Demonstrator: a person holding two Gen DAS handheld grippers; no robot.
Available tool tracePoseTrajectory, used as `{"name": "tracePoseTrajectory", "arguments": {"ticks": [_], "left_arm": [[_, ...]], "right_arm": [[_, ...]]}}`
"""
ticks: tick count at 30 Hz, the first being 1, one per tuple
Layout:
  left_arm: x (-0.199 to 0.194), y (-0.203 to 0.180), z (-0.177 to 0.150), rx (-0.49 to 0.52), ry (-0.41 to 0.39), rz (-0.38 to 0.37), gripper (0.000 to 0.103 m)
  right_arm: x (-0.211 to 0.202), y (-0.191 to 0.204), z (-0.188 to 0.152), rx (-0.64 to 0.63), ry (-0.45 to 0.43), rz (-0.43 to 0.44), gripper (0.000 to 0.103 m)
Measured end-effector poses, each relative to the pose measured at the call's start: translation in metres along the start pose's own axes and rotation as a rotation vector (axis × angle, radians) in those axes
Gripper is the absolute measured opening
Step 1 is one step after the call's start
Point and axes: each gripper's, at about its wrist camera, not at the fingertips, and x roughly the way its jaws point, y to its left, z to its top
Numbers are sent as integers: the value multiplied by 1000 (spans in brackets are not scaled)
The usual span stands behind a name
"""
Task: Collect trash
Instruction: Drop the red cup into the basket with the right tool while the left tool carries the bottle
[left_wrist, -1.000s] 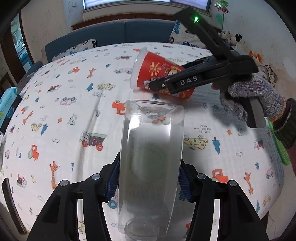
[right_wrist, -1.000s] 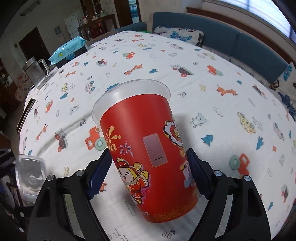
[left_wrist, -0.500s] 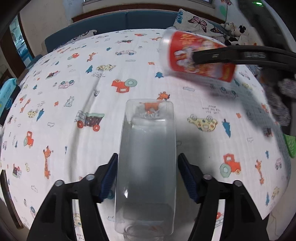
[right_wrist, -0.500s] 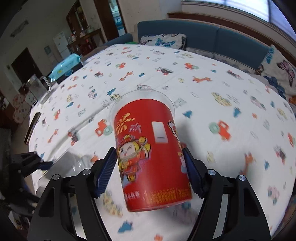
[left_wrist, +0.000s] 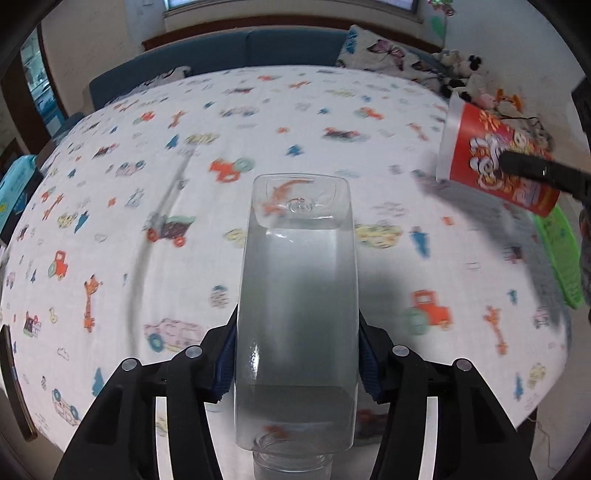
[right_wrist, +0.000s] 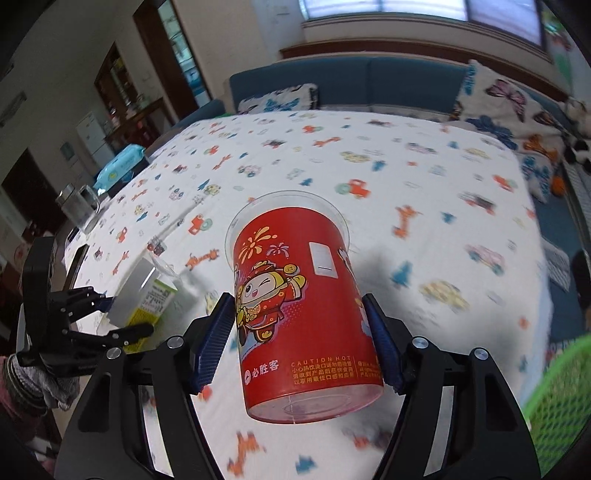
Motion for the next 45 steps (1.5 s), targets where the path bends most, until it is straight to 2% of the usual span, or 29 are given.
{"name": "tracePoseTrajectory", "arguments": {"ticks": [4, 15, 22, 31, 35, 45], "left_arm": [[-12, -32, 9, 45, -36, -71, 52], [-27, -148, 38, 237, -93, -240, 52], [-33, -215, 56, 337, -105, -312, 52], [-26, -273, 75, 409, -92, -355, 52], [-19, -299, 81, 445, -83, -361, 52], [4, -355, 89, 517, -39, -382, 52]], "right_arm": [[-33, -21, -20, 65, -40, -53, 69], [-124, -124, -97, 306, -76, -323, 69], [-151, -185, -141, 463, -66, -430, 70], [-157, -225, -160, 559, -78, -471, 71], [-160, -227, -160, 573, -85, -473, 71], [-187, -221, -176, 563, -117, -481, 83]]}}
